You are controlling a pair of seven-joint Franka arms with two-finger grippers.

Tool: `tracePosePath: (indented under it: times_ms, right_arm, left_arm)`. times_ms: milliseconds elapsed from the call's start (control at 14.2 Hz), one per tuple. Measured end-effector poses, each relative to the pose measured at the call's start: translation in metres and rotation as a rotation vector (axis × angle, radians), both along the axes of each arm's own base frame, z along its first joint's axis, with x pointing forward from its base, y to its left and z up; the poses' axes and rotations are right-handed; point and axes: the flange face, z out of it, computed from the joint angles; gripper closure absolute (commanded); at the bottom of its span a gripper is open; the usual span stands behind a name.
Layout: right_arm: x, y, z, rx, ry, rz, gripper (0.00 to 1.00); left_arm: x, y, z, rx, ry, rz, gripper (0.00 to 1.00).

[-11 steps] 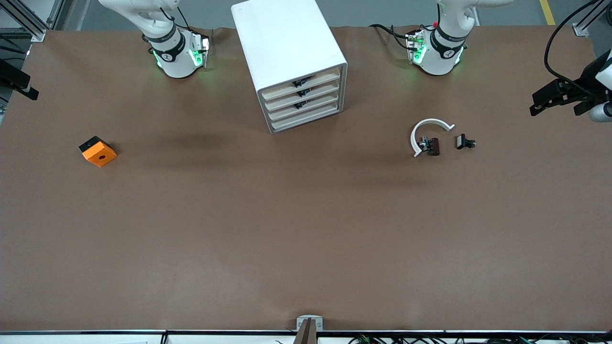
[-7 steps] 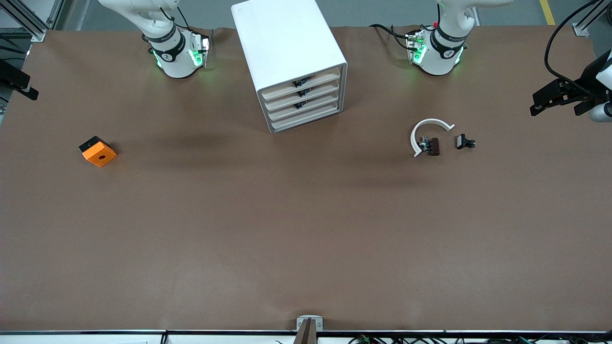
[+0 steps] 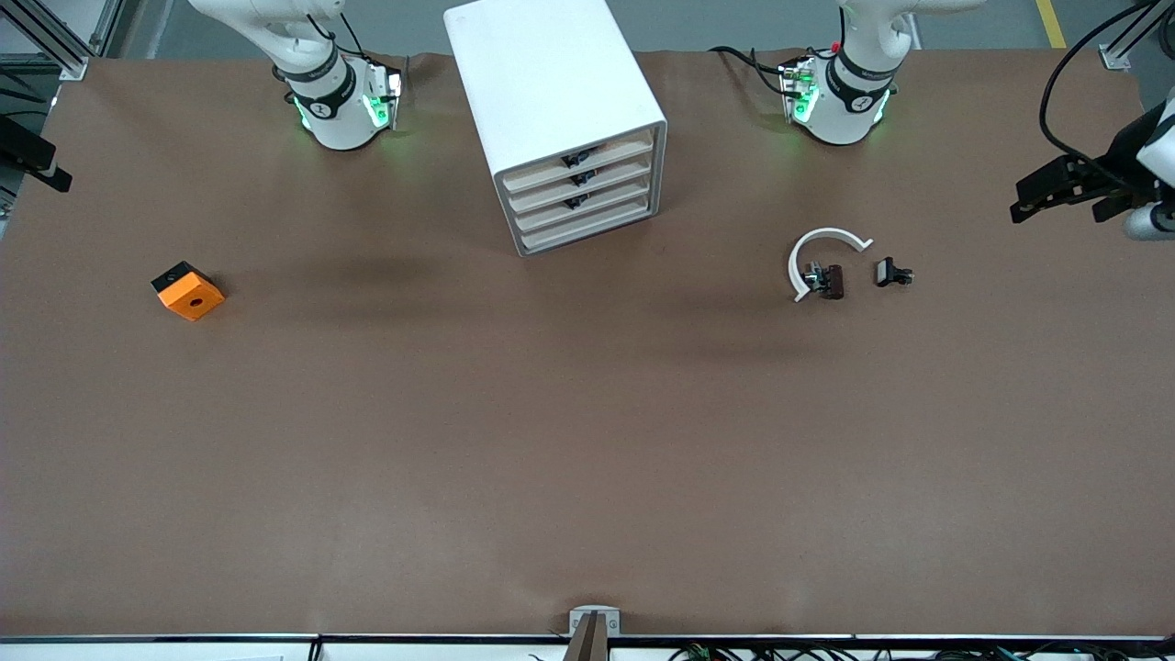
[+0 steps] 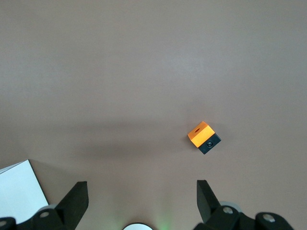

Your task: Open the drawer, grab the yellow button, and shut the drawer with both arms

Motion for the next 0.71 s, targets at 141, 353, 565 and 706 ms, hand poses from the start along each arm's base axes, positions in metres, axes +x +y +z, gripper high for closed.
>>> tracePosePath:
  times_ms: [141, 353, 565, 706]
  right_arm:
    - [0.0, -0.001, 0.002, -0.001, -0.005, -0.001, 0.0]
    - [-0.001, -0.005, 0.005, -0.002, -0.011, -0.01, 0.0]
    - [-0.001, -0.006, 0.008, -0.003, -0.017, -0.012, 0.0]
    - [-0.001, -0.006, 0.011, -0.004, -0.024, -0.014, 0.0]
  left_arm:
    - [0.014, -0.009, -0.028, -0.001, 0.049, 0.013, 0.0]
    - [0.037, -0.041, -0.076, -0.039, 0.111, 0.057, 0.0]
    - [0.05, -0.089, -0.117, -0.013, 0.157, 0.133, 0.0]
    - [0.053, -0.119, -0.133, 0.014, 0.169, 0.196, 0.0]
